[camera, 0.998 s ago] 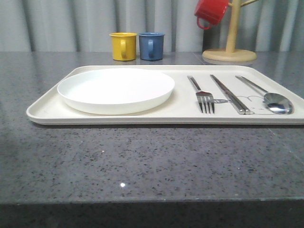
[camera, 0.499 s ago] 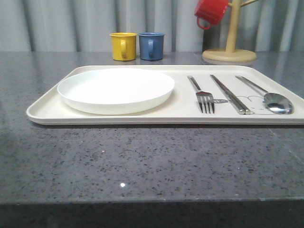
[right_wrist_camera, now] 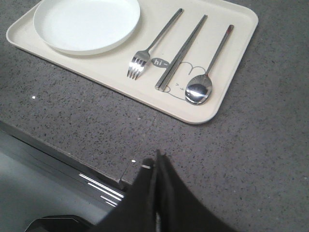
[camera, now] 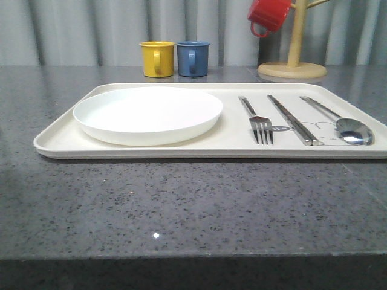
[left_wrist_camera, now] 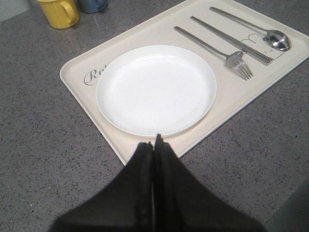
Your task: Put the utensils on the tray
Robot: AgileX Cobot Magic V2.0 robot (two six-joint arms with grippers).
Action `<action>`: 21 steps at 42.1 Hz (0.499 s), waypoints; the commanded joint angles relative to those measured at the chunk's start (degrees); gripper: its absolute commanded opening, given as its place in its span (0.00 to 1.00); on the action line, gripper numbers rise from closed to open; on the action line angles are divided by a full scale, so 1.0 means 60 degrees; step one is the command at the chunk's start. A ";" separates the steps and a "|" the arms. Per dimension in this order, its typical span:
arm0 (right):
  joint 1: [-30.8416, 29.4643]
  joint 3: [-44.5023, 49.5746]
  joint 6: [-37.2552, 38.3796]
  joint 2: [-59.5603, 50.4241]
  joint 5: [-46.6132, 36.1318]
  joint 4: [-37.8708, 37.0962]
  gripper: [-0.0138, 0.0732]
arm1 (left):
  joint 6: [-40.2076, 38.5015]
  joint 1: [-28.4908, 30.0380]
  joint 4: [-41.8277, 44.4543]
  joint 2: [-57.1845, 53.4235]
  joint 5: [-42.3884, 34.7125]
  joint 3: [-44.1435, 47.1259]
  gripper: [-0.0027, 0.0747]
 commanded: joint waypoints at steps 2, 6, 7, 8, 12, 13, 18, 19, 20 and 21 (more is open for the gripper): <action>0.0024 -0.0218 -0.0039 0.0064 -0.0645 -0.0002 0.02 | -0.0072 0.0549 0.0149 -0.0556 -0.0983 0.0002 0.01; 0.0024 -0.0218 -0.0039 0.0064 -0.0645 -0.0002 0.02 | -0.0072 0.1460 0.0147 -0.1421 -0.2311 0.0948 0.01; 0.0024 -0.0218 -0.0039 0.0064 -0.0645 -0.0002 0.02 | -0.0072 0.1731 0.0147 -0.1720 -0.2743 0.1203 0.01; 0.0024 -0.0218 -0.0039 0.0064 -0.0645 -0.0002 0.02 | -0.0072 0.1924 0.0147 -0.1962 -0.3048 0.1466 0.01; 0.0024 -0.0218 -0.0039 0.0064 -0.0645 -0.0002 0.02 | -0.0072 0.2702 0.0147 -0.3191 -0.4266 0.2824 0.01; 0.0024 -0.0218 -0.0039 0.0064 -0.0645 -0.0002 0.02 | -0.0072 0.2907 0.0128 -0.3566 -0.4487 0.3227 0.01; 0.0024 -0.0218 -0.0039 0.0064 -0.0645 -0.0002 0.02 | -0.0072 0.3827 0.0113 -0.5192 -0.5830 0.5169 0.01; 0.0024 -0.0218 -0.0039 0.0064 -0.0645 -0.0002 0.02 | -0.0072 0.3951 0.0113 -0.5405 -0.6038 0.5455 0.01; 0.0024 -0.0218 -0.0039 0.0064 -0.0645 -0.0002 0.02 | -0.0072 0.4072 0.0113 -0.5597 -0.6249 0.5819 0.01; 0.0024 -0.0218 -0.0039 0.0064 -0.0645 -0.0002 0.02 | -0.0072 0.4223 0.0113 -0.5829 -0.6505 0.6083 0.01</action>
